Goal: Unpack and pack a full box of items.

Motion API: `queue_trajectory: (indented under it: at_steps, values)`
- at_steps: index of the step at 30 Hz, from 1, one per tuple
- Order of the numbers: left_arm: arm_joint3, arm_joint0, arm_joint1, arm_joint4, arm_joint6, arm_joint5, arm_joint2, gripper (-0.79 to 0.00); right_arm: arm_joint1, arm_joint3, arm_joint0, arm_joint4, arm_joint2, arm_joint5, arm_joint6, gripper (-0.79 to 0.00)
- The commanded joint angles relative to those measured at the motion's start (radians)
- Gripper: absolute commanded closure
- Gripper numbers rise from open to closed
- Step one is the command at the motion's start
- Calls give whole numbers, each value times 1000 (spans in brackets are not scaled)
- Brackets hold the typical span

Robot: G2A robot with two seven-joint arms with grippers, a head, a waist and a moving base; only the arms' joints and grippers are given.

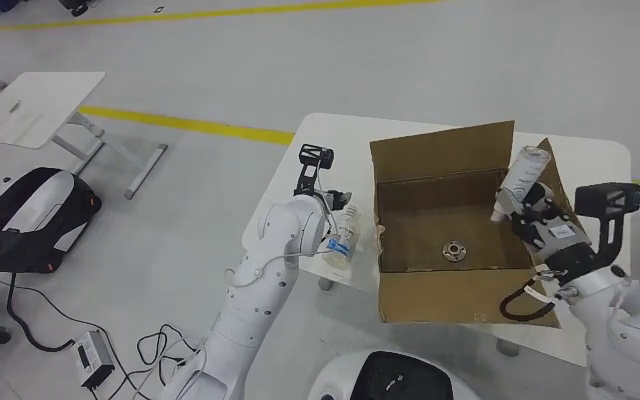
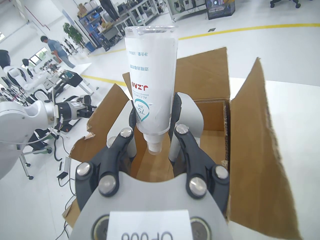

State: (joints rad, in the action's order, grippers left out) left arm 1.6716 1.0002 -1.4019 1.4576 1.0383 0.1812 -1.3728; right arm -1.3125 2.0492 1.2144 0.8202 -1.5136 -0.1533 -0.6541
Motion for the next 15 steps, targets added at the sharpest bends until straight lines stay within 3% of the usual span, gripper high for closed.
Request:
queue_trajectory:
  at_steps: [1,8,15]
  values:
    - [0,0,0,0,0,0,0,-785,5,37,34,-29,-55,-6,5,0]
    - [0,0,0,0,0,0,0,-785,19,142,154,-139,-239,-31,19,0]
    - [0,0,0,0,0,0,0,-785,29,154,255,-225,-379,-47,22,0]
